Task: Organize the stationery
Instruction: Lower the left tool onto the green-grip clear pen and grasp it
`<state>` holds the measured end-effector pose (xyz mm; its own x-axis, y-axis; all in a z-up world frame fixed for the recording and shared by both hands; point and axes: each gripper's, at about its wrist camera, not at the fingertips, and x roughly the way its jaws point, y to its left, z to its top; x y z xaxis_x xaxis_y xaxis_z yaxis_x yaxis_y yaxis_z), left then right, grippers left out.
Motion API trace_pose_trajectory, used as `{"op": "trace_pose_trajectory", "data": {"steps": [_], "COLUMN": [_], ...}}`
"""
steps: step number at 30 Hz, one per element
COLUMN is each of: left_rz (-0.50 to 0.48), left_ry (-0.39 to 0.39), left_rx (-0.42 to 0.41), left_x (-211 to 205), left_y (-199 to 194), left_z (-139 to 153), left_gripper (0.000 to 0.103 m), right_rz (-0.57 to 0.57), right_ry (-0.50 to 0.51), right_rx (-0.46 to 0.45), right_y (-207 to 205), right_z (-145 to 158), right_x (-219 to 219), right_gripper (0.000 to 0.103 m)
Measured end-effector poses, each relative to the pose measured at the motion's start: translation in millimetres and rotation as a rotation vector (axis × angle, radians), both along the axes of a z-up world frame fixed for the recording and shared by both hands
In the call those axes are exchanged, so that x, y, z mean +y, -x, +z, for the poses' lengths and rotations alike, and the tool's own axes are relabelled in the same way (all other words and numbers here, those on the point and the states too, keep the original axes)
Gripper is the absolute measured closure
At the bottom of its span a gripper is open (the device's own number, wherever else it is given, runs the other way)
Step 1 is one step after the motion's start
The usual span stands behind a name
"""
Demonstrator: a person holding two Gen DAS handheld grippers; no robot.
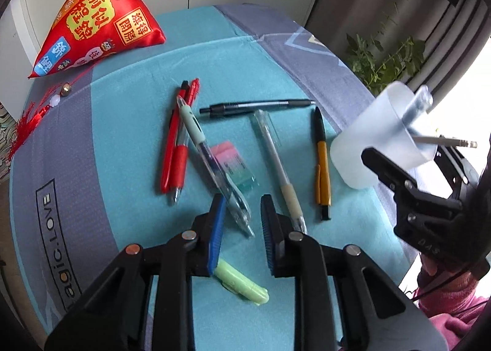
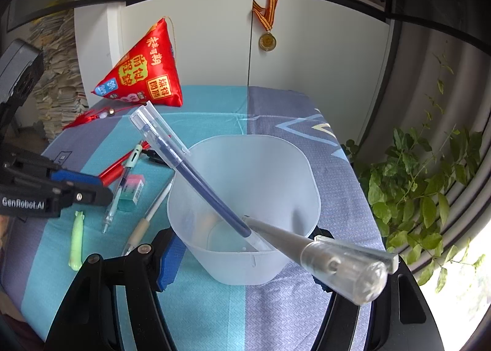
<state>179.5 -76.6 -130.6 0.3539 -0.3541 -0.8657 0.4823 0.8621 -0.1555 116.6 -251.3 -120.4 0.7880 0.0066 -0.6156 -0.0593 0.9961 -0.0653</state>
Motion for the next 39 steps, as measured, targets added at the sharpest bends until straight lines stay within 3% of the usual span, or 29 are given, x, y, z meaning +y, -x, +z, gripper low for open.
{"op": "trace_pose_trajectory", "data": {"steps": [5,13,14,17,39], "left_rz": [0.000,0.027,0.027,0.016,0.134], "left_ry": [-0.021,-0.055,-0.067,-0.060,0.064], "left_rx": [0.039,-0.020,-0.030,-0.029,-0.323], "left_x": [-4,-9,-9,-7,33], "left_y": [3,3,4,6,12], "left_z": [-16,-17,-17,-15,85], "left_gripper": [0.083,0.083,0.087,0.089,0.091], "right_rz": [0.000,0.001,0.001,0.002,0.000], "right_ry": [0.000,0.001,0.001,0.002,0.000], "right_rx": [0.000,0.000,0.000,0.001,0.001], "right_y": [0,-1,-1,-1,-1], "right_z": [0,0,0,0,0], "right_x": [0,0,0,0,0], "right_gripper": [0.033,0.033,0.033,0.033,0.033]}}
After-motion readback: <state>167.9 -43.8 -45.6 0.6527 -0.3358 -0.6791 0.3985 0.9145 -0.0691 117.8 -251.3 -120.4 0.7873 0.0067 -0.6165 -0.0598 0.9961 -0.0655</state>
